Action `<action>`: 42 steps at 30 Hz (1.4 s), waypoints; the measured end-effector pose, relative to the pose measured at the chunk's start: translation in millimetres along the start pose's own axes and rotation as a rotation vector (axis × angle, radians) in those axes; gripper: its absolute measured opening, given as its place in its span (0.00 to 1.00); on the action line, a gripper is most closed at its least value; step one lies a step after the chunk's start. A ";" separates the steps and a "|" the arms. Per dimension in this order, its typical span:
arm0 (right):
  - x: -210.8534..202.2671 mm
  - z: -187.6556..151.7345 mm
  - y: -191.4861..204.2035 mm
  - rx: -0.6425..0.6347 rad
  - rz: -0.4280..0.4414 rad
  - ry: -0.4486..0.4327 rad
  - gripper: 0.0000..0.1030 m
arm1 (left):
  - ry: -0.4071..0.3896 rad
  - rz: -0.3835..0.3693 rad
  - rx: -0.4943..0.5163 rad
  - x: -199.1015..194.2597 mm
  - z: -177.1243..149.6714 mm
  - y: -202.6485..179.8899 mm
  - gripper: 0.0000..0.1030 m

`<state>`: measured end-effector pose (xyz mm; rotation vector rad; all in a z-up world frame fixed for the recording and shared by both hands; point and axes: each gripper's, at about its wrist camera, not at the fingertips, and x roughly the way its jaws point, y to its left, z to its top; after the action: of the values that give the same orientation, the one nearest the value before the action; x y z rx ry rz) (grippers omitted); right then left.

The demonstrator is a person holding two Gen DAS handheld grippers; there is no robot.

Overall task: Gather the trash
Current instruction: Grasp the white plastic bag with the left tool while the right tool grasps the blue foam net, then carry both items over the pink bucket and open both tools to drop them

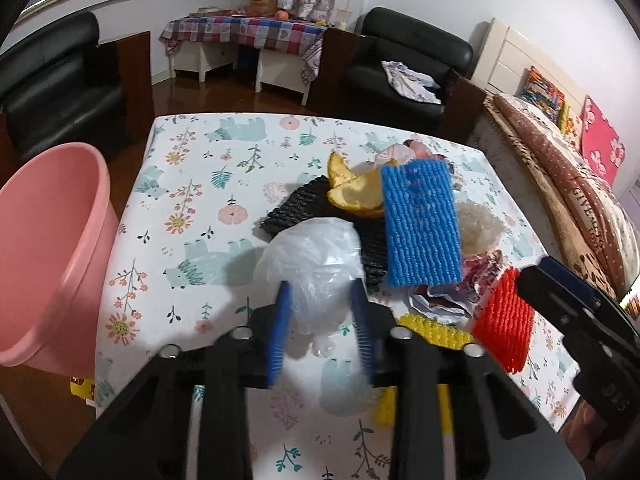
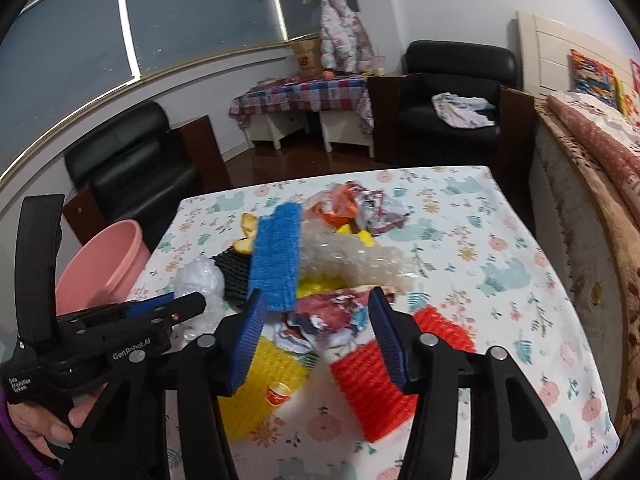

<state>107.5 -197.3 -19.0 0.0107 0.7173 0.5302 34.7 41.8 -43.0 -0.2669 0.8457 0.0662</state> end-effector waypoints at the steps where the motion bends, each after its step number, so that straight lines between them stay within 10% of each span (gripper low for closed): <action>1: 2.7 1.7 1.7 -0.002 0.015 0.007 0.49 | -0.004 -0.002 0.001 -0.8 0.2 0.9 0.21; 13: 48.8 13.2 10.7 0.014 0.081 0.126 0.30 | -0.047 -0.036 -0.015 -19.2 1.5 11.8 0.13; 18: 64.9 9.3 11.9 0.008 0.071 0.167 0.08 | -0.054 -0.040 -0.012 -22.5 0.5 13.5 0.13; 31: 16.8 23.8 24.0 0.021 0.125 0.047 0.06 | -0.148 -0.050 -0.025 -55.1 7.1 26.1 0.13; 42: 15.6 55.9 111.2 -0.117 0.294 0.014 0.06 | -0.286 0.118 -0.117 -113.1 14.6 91.5 0.13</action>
<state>101.4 -84.0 34.5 0.0037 0.7018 0.8541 -44.6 139.2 31.7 -0.3088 0.5729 0.2592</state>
